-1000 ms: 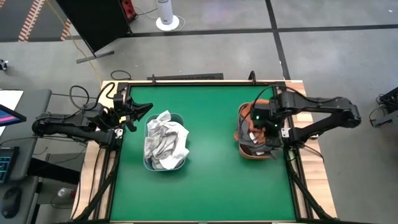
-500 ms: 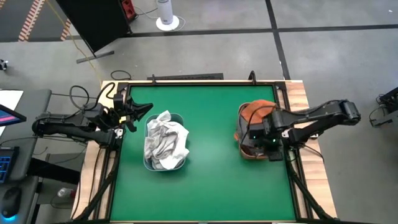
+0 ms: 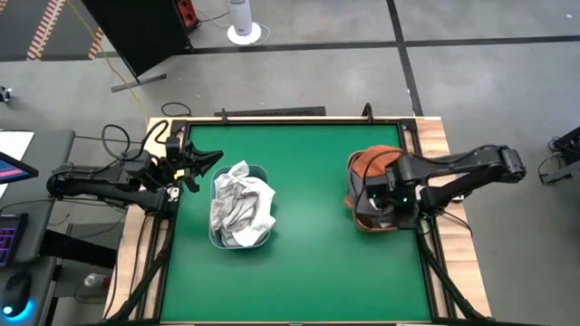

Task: Sort towels by color in basket
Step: Put the orange towel into the orange bin

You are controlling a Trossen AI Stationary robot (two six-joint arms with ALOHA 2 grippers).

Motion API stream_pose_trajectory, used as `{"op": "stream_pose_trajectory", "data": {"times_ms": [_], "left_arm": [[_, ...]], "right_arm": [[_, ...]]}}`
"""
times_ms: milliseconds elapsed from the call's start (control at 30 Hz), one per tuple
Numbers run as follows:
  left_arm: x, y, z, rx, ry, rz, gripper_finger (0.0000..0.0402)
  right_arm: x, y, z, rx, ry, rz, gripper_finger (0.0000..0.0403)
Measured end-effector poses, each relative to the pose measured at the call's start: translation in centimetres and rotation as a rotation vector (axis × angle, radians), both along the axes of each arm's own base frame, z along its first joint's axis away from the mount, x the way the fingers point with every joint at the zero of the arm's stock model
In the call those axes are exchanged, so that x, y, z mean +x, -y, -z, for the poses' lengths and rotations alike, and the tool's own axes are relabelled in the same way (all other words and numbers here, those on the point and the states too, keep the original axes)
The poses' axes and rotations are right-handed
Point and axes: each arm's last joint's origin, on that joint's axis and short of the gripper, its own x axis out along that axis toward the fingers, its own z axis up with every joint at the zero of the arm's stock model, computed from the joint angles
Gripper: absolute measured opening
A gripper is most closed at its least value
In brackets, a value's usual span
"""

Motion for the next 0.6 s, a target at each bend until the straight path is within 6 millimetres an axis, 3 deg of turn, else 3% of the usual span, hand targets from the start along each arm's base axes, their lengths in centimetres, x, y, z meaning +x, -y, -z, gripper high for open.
{"op": "stream_pose_trajectory", "data": {"times_ms": [167,267,367,600], "left_arm": [[0.0,0.0,0.0,-0.002,0.001,0.0,0.0008],[0.0,0.0,0.0,-0.007,0.003,0.001,0.0008],[0.0,0.0,0.0,-0.008,0.004,0.001,0.0008],[0.0,0.0,0.0,-0.011,0.005,0.003,0.0008]], "right_arm": [[1.1,0.6,-4.3,-0.012,0.191,0.039,0.012],[1.2,1.9,-5.5,-0.218,0.237,0.095,0.012],[1.2,4.1,-5.5,-0.412,0.219,0.18,0.012],[0.6,9.1,-3.4,-0.438,0.061,0.399,0.0117]]}}
